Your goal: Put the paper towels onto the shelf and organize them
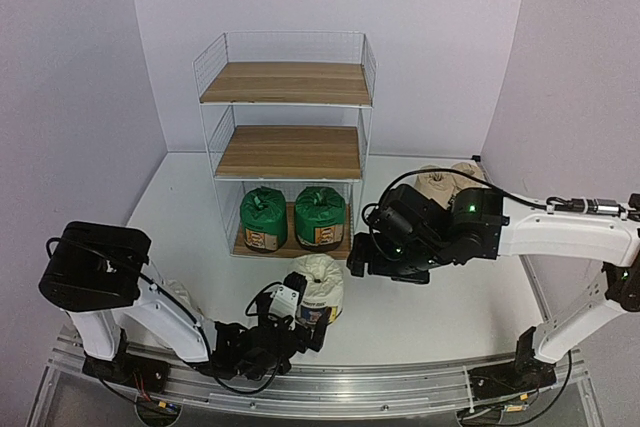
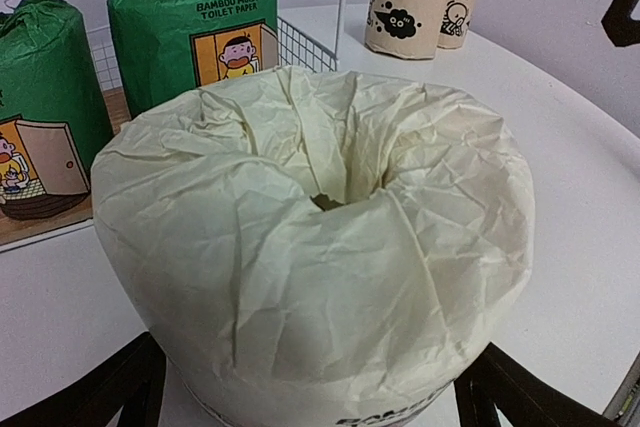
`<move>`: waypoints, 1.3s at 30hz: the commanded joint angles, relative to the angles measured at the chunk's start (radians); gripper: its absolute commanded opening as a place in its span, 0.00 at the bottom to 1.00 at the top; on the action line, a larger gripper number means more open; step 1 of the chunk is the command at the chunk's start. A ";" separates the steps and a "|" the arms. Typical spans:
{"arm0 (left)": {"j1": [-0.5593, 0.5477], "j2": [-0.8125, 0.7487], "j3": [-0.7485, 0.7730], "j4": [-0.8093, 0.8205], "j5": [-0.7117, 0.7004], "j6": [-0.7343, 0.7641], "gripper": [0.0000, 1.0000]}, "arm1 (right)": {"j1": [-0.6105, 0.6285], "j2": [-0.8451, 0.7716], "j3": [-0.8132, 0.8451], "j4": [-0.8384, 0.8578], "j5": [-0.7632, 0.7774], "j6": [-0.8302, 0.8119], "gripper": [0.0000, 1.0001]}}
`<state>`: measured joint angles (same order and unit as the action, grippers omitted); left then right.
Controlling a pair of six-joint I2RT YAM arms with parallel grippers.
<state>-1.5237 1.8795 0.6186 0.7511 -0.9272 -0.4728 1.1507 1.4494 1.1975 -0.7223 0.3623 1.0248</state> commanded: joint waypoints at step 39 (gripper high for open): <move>0.057 -0.026 0.053 0.305 -0.011 0.262 0.00 | -0.028 -0.057 -0.021 0.000 0.029 0.031 0.93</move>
<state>-1.4712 1.9442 0.6361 1.0107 -0.9108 -0.2092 1.1278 1.4434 1.1888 -0.7214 0.3498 1.0342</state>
